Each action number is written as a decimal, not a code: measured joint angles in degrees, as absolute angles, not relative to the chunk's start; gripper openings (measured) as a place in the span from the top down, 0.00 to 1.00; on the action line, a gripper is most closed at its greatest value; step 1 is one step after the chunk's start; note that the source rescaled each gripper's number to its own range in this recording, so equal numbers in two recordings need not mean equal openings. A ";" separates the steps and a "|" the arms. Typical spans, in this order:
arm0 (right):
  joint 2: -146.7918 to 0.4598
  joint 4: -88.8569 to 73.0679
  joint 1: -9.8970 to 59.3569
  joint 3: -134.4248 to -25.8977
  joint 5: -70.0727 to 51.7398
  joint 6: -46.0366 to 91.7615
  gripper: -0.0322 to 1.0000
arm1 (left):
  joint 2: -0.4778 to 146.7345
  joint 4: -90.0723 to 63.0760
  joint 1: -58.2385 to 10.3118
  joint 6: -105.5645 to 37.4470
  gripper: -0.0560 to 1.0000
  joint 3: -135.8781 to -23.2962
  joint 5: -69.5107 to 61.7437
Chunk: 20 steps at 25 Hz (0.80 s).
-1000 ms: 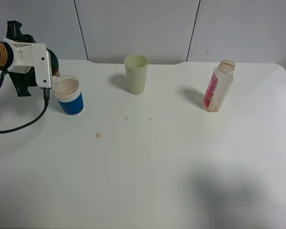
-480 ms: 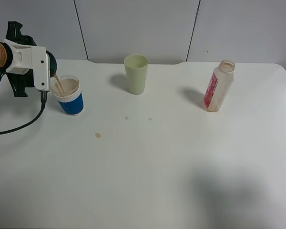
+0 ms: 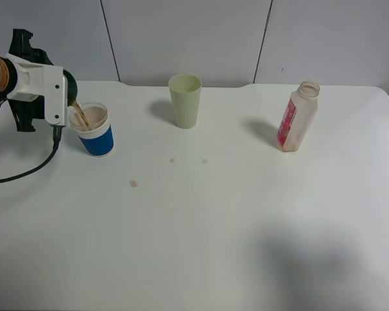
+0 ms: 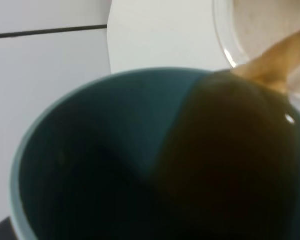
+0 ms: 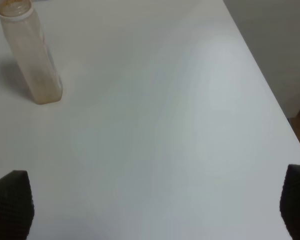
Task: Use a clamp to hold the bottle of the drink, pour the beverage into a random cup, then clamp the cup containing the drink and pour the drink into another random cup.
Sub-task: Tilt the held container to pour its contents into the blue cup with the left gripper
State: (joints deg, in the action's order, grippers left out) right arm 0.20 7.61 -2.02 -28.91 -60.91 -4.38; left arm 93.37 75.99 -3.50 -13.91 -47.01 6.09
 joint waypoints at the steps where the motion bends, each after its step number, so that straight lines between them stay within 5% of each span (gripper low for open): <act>1: 0.20 7.61 -2.02 -28.91 -60.91 -4.38 0.02 | 93.37 76.14 -3.50 -13.91 0.94 -47.01 6.09; 20: 0.20 7.61 -2.02 -28.91 -60.91 -4.38 0.02 | 93.37 77.59 -3.50 -13.91 0.94 -47.01 6.09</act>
